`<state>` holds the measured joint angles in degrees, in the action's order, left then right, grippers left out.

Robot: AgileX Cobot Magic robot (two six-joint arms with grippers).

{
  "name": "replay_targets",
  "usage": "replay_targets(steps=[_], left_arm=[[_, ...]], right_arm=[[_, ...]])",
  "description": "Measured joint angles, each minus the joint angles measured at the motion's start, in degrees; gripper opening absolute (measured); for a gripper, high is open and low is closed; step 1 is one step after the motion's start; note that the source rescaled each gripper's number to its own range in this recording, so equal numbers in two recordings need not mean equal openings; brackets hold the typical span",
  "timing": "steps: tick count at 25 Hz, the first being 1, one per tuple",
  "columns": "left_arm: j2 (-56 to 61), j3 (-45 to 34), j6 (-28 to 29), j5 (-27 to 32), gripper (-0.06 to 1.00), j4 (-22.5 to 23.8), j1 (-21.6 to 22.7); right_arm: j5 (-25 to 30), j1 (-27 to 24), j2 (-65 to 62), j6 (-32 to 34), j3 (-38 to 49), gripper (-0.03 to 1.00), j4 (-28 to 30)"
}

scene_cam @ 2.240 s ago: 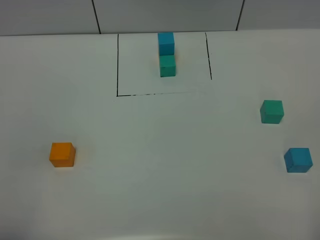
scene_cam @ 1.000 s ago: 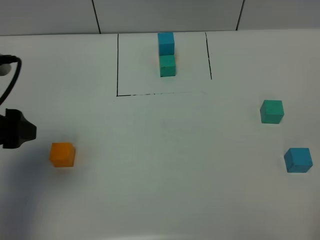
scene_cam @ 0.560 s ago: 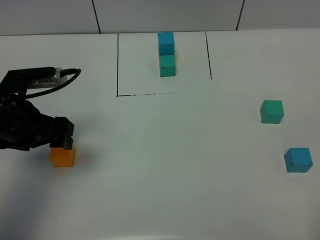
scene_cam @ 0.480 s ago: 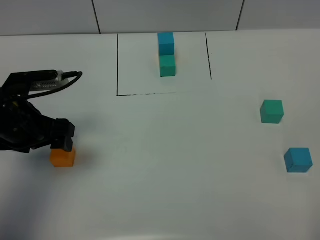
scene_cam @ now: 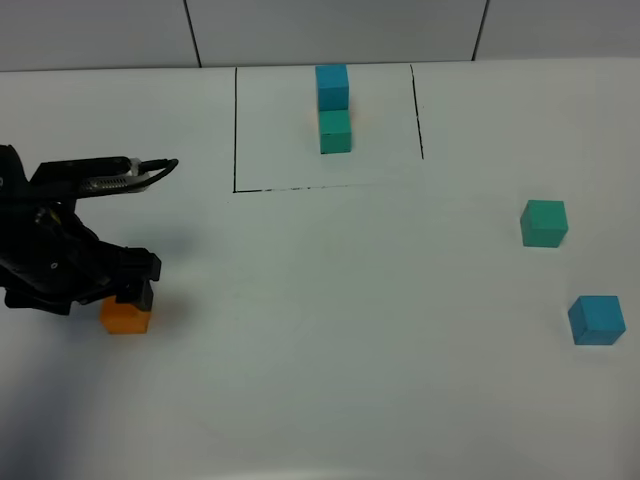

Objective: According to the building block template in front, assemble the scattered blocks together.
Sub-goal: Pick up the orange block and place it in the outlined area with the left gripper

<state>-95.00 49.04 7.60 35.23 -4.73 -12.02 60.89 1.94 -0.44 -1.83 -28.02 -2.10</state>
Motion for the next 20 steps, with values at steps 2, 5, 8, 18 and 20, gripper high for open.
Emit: replay_targets(steps=[2,5,8,18,20], left_arm=[[-1.6,0.0,0.3,-0.6,1.00,0.0,0.0],[-3.8,0.0,0.4,-1.4,1.00,0.0,0.0],[-5.5,0.0,0.4,-3.1,0.99,0.0,0.0],[-7.0,0.0,0.4,-6.3,0.01,0.1,0.0],[-7.0,0.1,-0.6,-6.3,0.01,0.6,0.0]], right_arm=[[0.0,0.0,0.0,0.0,0.0,0.54,0.0],[0.0,0.0,0.0,0.0,0.0,0.54,0.0],[0.0,0.0,0.0,0.0,0.0,0.54,0.0],[0.0,0.0,0.0,0.0,0.0,0.54,0.0],[0.0,0.0,0.0,0.0,0.0,0.54,0.0]])
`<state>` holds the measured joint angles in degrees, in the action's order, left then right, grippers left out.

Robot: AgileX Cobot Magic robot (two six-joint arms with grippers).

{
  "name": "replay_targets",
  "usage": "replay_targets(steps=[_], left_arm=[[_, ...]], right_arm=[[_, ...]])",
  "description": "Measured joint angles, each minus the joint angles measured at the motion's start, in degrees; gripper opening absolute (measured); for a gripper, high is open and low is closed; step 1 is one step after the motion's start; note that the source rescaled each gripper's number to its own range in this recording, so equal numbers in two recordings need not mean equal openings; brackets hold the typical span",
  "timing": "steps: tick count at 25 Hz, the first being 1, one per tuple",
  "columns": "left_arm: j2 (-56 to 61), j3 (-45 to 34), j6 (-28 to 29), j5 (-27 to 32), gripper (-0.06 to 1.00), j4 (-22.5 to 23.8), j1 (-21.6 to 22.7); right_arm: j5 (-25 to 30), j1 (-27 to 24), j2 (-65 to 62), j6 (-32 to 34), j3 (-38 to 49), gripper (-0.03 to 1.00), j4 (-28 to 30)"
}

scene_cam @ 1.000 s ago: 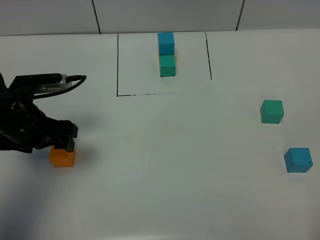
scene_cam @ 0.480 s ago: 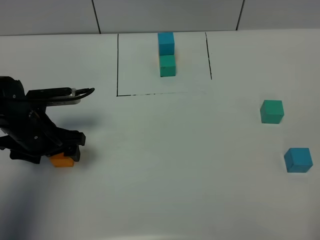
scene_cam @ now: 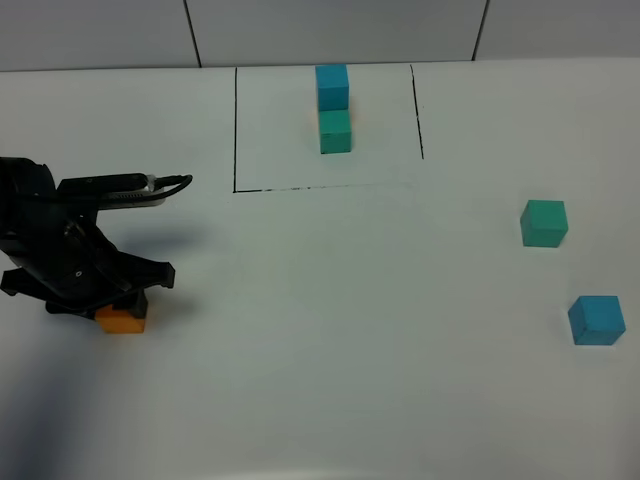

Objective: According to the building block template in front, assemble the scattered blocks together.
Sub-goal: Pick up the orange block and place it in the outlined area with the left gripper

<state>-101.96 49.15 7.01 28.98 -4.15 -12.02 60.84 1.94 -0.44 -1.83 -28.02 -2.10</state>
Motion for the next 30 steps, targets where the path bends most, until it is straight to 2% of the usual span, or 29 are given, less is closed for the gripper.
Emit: replay_targets(steps=[3,6,9,13,23,30], left_arm=[[0.0,1.4,-4.0,1.3,0.01,0.5,0.0],[0.0,4.9,-10.4,4.0,0.01,0.9,-1.5],[-0.5,9.7,-20.0,8.1,0.01,0.9,-5.3],[-3.5,18.3,-28.3,14.8,0.01,0.9,-10.2],[-18.3,45.9,-41.4,30.0,0.01,1.3,-20.5],[-28.6,61.7,-48.3,37.6,0.01,3.8,-24.8]], right_arm=[[0.0,0.0,0.0,0.0,0.0,0.54,0.0],[0.0,0.0,0.0,0.0,0.0,0.54,0.0],[0.0,0.0,0.0,0.0,0.0,0.54,0.0],[0.0,0.0,0.0,0.1,0.0,0.54,0.0],[0.0,0.0,0.0,0.1,0.0,0.54,0.0],[0.0,0.0,0.0,0.0,0.0,0.54,0.0]])
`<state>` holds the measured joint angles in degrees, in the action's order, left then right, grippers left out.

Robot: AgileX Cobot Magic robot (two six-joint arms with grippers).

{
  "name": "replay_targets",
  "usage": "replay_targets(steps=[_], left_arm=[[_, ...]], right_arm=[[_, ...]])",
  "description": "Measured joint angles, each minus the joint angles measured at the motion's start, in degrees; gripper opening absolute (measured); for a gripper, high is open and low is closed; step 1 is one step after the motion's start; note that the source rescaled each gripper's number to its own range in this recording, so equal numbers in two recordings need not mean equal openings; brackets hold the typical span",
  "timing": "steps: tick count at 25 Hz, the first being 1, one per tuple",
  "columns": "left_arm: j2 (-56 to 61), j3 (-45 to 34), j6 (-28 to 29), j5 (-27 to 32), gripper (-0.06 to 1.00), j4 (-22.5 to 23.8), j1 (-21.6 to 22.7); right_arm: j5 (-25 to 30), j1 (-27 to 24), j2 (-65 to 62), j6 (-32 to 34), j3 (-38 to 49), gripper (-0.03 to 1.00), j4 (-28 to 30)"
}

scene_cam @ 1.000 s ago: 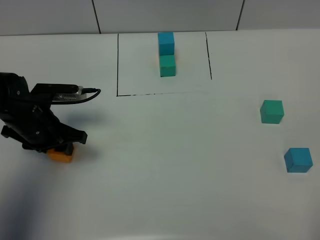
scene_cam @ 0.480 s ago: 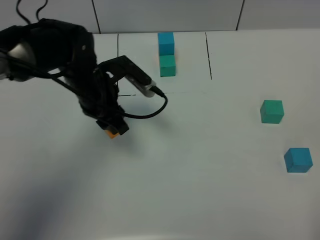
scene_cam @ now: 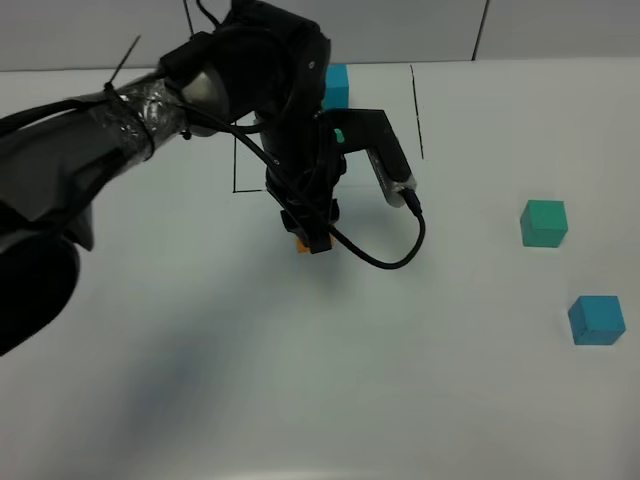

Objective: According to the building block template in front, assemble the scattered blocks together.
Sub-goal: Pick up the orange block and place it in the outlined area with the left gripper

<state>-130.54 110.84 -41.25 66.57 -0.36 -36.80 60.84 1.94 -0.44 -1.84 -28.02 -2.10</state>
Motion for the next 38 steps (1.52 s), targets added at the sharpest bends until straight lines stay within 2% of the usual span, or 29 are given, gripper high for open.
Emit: replay_targets(steps=[5,9,18,24,35,37,38], left_arm=[[-5.2,6.8,-3.1,1.5,0.01,0.4,-1.1],[-8.2,9.3,-5.0,-0.1,0.01,0.4,-1.7],[-11.4,9.8,-6.4,-4.9,0.00,0.4,-1.7],[-12.0,10.1,-8.8,-5.1,0.00,0.4,-1.7],[-12.0,10.1,-9.1,-5.0,0.00,0.4,-1.7],[-12.0,10.1,-9.1,-4.9,0.06,0.4,-1.7],[-12.3,10.1,-9.0,-4.9,0.14,0.4,-1.7]], right_arm=[[0.0,0.0,0.0,0.0,0.0,0.54,0.0],[0.0,0.0,0.0,0.1,0.0,0.54,-0.1],[0.0,0.0,0.0,0.1,0.0,0.54,-0.9],[0.0,0.0,0.0,0.0,0.0,0.54,-1.1],[-0.1,0.0,0.0,0.1,0.0,0.54,-1.2],[-0.1,0.0,0.0,0.1,0.0,0.54,-1.2],[-0.1,0.0,0.0,0.1,0.0,0.54,-1.2]])
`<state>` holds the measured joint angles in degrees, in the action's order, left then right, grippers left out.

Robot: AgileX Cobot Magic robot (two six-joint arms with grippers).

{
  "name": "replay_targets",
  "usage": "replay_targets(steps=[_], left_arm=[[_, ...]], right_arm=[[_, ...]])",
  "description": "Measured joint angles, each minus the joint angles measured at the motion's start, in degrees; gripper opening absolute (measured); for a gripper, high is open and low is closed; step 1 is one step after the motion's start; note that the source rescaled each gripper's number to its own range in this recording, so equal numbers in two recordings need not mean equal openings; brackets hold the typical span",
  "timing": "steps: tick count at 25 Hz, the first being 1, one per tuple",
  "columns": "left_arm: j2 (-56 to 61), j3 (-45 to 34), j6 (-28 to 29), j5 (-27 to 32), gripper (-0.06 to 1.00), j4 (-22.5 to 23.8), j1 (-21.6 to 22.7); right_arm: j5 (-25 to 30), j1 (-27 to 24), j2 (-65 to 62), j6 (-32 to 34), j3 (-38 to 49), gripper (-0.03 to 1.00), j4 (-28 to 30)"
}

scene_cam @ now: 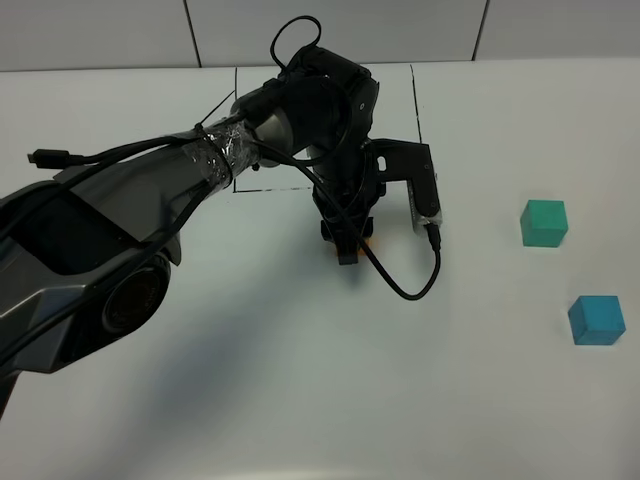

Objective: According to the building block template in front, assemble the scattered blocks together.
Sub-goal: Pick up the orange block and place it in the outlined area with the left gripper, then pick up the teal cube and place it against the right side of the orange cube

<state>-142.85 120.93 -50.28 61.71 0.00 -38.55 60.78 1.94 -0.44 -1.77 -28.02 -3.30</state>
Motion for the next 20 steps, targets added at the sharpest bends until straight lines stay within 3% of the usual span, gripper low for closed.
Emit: replay_targets(steps=[4,8,11,16,20], left_arm=[[-0.3,-0.1,0.2,0.9,0.58,0.0,0.0],[2.2,-0.1,0.3,2.4,0.85,0.0,0.0],[4.6,-0.1,0.3,3.7,0.95,-1.2,0.0],[9.5,-0.1,1.0,5.8,0.98,-4.4,0.0],[13.5,-0.1,6.0,6.4,0.98,-4.6,0.4]], right_arm=[[0.0,0.0,0.0,0.0,0.0,0.54,0.0],[0.0,0.0,0.0,0.0,0.0,0.54,-0.2],[0.0,0.0,0.0,0.0,0.0,0.54,-0.2],[0.0,0.0,0.0,-0.1,0.0,0.54,-0.2],[0.0,0.0,0.0,-0.1,0.0,0.54,-0.3]])
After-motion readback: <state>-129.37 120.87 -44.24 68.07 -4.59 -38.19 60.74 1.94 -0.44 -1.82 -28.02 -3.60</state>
